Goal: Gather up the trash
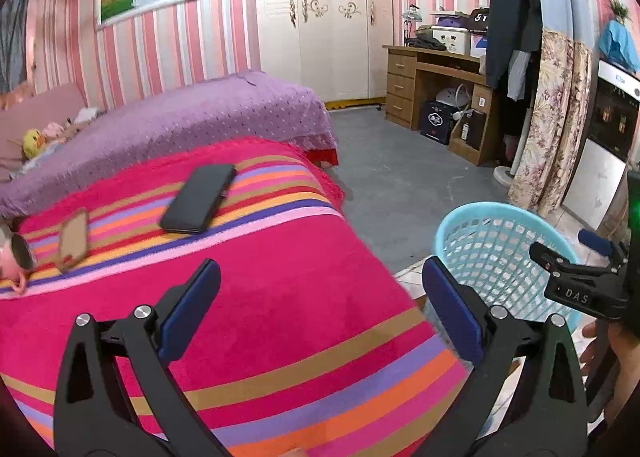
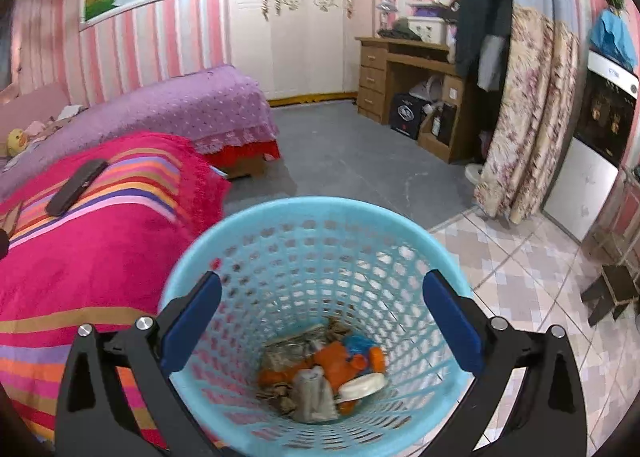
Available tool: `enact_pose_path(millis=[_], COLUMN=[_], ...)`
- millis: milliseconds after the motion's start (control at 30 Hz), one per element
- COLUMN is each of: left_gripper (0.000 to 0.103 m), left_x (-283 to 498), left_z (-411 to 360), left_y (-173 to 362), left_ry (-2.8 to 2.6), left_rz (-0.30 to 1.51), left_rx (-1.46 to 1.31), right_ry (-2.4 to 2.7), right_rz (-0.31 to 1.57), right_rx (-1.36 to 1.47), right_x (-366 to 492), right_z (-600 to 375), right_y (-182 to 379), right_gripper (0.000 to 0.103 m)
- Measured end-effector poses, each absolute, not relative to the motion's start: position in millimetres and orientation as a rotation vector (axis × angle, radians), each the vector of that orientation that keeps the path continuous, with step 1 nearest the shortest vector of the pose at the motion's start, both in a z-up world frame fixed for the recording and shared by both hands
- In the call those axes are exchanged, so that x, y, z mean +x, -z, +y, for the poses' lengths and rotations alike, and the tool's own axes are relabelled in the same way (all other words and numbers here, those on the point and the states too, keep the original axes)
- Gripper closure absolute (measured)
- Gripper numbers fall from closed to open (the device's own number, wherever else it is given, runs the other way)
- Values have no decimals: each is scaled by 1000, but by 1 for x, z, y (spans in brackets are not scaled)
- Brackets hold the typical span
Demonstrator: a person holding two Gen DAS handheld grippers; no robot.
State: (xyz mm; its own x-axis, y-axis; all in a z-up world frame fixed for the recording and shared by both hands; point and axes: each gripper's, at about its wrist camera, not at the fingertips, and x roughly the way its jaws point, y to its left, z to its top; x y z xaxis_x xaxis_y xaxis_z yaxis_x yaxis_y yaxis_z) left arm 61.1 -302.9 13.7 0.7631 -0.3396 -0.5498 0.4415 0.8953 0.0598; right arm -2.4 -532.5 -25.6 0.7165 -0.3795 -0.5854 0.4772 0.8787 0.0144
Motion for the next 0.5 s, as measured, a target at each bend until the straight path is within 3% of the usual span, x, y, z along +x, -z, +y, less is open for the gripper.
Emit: enact_pose_path(millis=[500], left_gripper=[6], left_x=[18], left_z=[-186], left_y=[-28], left_ry=[334], left_rz=[518], left_rx=[139], right_ry=[315], right_rz=[498], right_rx=[91], right_x=[-33], right_z=[-411], right_y=[-22], right_gripper=[5])
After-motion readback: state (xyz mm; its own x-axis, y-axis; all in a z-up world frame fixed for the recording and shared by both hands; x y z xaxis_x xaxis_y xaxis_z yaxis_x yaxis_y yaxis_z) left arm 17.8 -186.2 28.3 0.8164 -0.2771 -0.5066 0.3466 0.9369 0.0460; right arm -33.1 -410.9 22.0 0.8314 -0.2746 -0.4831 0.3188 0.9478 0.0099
